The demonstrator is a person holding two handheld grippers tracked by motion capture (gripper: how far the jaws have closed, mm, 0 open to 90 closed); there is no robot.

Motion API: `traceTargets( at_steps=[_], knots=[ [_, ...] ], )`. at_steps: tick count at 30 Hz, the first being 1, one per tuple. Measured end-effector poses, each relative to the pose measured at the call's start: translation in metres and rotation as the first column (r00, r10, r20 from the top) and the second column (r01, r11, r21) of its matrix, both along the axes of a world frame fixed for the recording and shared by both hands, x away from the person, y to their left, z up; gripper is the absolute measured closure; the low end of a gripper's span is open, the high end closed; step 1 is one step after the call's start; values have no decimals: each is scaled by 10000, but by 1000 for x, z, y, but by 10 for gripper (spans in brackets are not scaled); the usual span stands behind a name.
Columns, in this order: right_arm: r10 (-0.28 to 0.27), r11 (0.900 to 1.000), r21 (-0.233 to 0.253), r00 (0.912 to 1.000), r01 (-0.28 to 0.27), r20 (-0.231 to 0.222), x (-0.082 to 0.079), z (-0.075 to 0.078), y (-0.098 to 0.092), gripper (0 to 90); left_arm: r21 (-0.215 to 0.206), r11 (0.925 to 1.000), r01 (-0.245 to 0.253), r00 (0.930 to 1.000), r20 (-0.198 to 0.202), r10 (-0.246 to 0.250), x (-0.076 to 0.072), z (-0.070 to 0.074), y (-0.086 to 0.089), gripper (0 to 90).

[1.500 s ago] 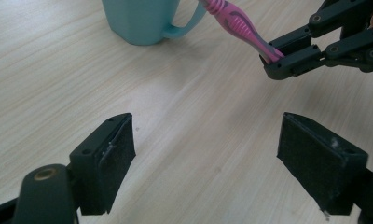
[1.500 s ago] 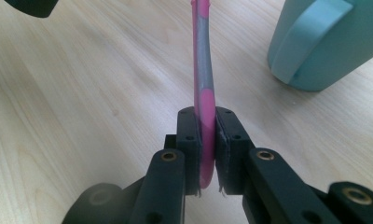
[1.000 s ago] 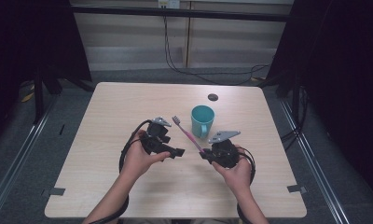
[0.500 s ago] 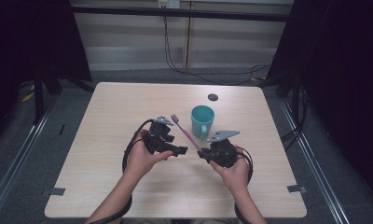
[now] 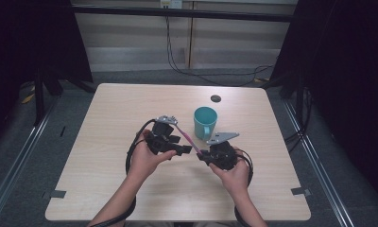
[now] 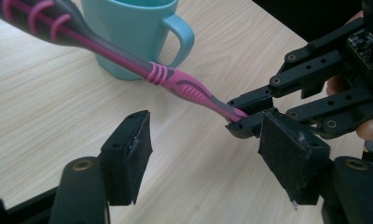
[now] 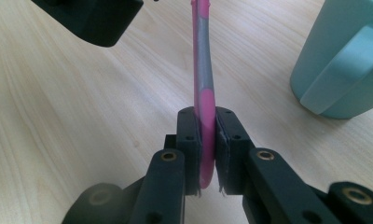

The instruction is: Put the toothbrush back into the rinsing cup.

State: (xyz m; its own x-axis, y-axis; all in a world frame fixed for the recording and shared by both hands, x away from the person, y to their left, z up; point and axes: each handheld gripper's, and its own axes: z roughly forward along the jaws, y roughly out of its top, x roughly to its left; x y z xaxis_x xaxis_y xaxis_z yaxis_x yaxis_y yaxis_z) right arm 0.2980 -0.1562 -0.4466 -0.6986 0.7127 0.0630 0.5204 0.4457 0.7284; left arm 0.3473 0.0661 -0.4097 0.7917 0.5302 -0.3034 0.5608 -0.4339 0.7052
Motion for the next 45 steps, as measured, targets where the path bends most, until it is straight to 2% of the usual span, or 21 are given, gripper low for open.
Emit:
traceTargets(
  at_steps=[11,14,18,22,25,29,33,38,45],
  knots=[
    [6,10000,84,10000,-7,63,0,0,4,816,-161,9998,-64,10000,-47,63,0,-2,-1,394],
    [-34,9999,143,10000,33,69,0,0,5,817,-80,9999,-97,9999,-137,96,1,-3,-1,407],
    [75,9994,339,9999,-79,127,0,1,6,817,-159,9998,-133,9995,-306,128,2,-7,-1,432],
    [113,9992,384,9998,-119,144,0,2,8,816,-235,9997,-116,9995,-311,108,3,-8,-2,461],
    [197,9988,452,9997,-203,136,0,2,10,816,-157,9998,-151,9994,-300,146,3,-6,-2,498],
    [175,9988,451,9997,-182,159,0,2,11,816,-255,9994,-214,9993,-319,206,3,-4,-1,554],
    [171,9985,511,9997,-180,182,0,3,12,816,-397,9988,-279,9995,-128,274,2,-2,-1,593],
    [200,9976,651,9995,-215,240,0,4,11,816,-487,9981,-372,9991,-213,362,2,-1,-1,661],
    [212,9971,729,9996,-226,202,1,3,11,816,-605,9970,-473,9984,-331,453,2,-2,-2,651]
  ],
)
